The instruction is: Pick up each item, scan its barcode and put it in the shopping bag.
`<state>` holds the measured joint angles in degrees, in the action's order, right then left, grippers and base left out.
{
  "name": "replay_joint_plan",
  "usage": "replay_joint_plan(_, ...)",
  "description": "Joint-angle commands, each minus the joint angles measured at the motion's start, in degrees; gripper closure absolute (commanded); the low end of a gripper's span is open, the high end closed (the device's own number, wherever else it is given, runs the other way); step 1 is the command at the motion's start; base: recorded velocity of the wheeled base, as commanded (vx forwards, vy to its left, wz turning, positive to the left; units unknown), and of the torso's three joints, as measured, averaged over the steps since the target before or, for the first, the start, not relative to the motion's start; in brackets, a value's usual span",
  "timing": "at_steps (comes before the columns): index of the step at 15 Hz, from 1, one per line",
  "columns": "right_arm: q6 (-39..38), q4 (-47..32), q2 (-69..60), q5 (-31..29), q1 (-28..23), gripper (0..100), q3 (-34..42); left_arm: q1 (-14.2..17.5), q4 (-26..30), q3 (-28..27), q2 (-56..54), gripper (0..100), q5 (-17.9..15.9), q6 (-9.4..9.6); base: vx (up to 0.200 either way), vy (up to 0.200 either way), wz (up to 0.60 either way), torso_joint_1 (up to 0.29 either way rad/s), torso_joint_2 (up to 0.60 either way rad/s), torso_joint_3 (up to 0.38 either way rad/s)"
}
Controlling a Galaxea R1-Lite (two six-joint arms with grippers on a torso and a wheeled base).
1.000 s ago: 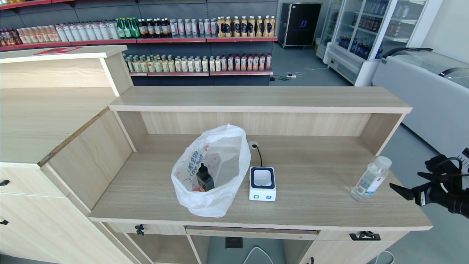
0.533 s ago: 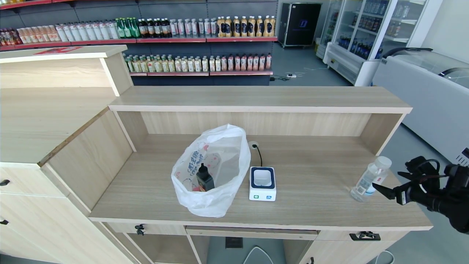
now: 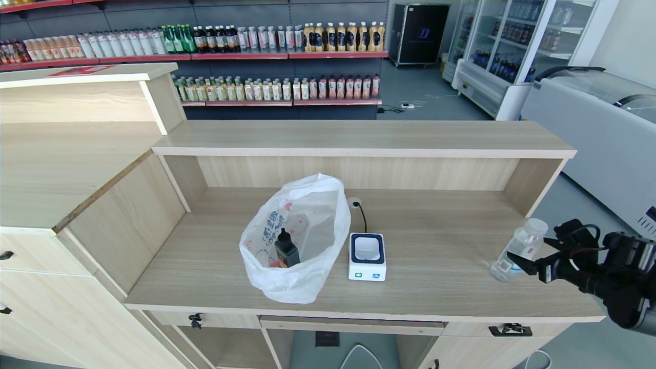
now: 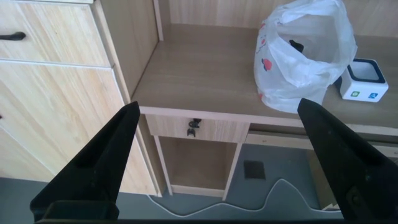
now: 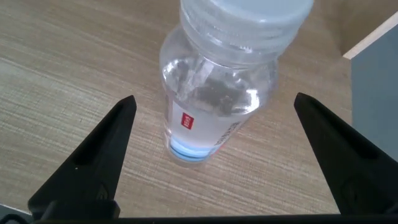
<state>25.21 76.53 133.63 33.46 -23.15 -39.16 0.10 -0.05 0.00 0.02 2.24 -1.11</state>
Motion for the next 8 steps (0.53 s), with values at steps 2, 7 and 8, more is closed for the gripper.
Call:
replay_joint_plan(2,-0.7,1.6,2.2,-0.1,2.1,0,-1.1,0.0,0.0,0.0,0.0,0,0.0,-0.03,0.000,0.000,0.00,0.000,0.00,0.000)
replay_joint_plan(7,-0.8,2.4,4.3,-0.2,3.7,0,-2.5,0.0,0.0,0.0,0.0,0,0.0,-0.03,0.000,0.000,0.00,0.000,0.00,0.000)
replay_joint_plan(8,-0.8,2.9,4.8,-0.2,3.9,0,-2.7,0.0,0.0,0.0,0.0,0,0.0,-0.03,0.000,0.000,0.00,0.000,0.00,0.000)
